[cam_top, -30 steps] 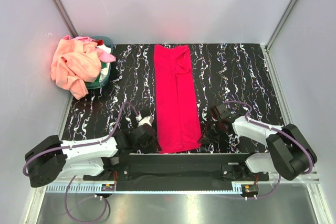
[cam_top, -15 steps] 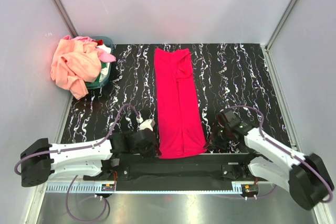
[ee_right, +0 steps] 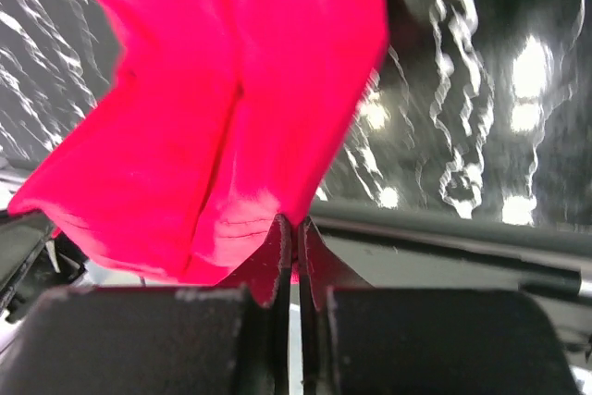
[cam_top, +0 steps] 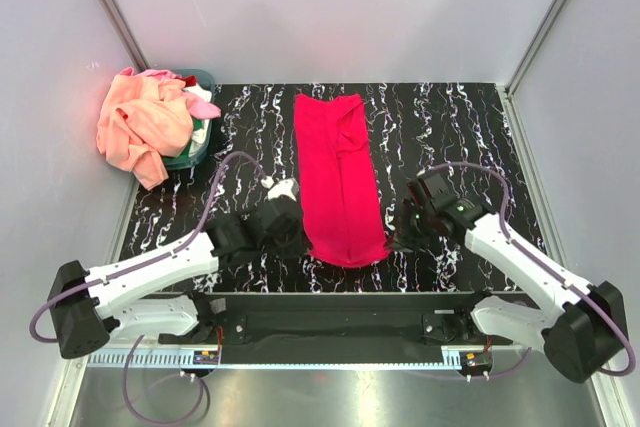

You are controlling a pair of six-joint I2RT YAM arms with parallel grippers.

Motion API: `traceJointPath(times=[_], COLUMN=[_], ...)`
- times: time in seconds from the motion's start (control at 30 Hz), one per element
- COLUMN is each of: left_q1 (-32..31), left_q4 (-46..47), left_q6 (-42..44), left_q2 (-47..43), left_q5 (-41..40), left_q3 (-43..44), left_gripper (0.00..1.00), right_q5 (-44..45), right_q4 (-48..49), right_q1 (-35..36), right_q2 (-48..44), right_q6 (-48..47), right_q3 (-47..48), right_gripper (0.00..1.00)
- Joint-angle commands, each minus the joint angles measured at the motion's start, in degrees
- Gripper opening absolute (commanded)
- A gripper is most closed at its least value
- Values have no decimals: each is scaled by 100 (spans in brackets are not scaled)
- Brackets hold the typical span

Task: Fold and stack the t-shirts
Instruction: Fold the tshirt

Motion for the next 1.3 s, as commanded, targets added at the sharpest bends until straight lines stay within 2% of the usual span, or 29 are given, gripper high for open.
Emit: traceJointPath(times=[0.0,0.13,0.4,0.6,0.73,1.0,1.27], left_q1=[585,1149,2185,2722,2925,3215,3461], left_q4=[-108,-99,-283,-363,-503,-477,-556], left_q6=[763,1264,2214,2662,2838,2865,2900], left_q2=[246,712,1853,2830,3419,4088,4781], left_q5=[164,533,842,1316,1474,1659,1730], left_q3=[504,988,2339,3167,3773,4196,4592], left_gripper=[0,0,0,0,0,0,0], right_q5=[553,764,747,606,396,140,140], right_q4=[-107,-80,-142,-168,-221,-291,-406], right_q1=[29,-85,-857,-1140,-1263,-1281,-1360], right_q2=[496,1146,2693,3687,4345,5190,6069], right_q6=[-423,-713,-1653,-1996,-1997,-1997,-1997], right_q3=[711,1597,3443,4358,4843,5809,6390], right_gripper=[0,0,0,0,0,0,0])
